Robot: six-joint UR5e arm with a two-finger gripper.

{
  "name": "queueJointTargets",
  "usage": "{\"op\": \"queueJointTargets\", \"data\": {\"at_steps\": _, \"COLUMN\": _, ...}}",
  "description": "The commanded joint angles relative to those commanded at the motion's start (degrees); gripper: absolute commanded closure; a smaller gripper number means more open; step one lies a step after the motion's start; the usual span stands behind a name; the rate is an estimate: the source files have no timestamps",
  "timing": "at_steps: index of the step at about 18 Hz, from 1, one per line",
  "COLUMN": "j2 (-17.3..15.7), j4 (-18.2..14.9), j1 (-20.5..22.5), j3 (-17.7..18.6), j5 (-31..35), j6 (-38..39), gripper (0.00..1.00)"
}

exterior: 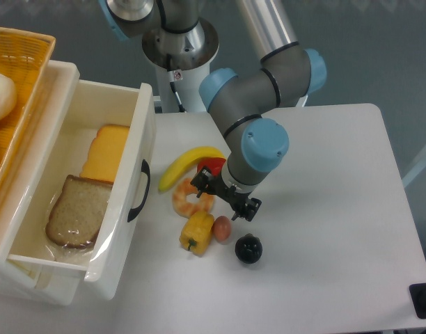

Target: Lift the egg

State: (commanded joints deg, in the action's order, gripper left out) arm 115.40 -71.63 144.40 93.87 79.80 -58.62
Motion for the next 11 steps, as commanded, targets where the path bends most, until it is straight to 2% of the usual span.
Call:
{"op": "queueJointTargets", "data": {"at_steps": 5, "j2": 1.41, "j4": 0.35, "j1": 0.35, "j3": -0.26, "j5": -0.17, "j6": -0.26, "gripper": 0.0}}
{"op": "queueJointTargets", "data": {"at_steps": 11, "j2": 3.43, "j4": 0.53, "j1": 0.35, "j3": -2.28, "j5": -0.26, "j6": -0.44, "gripper": 0.0}}
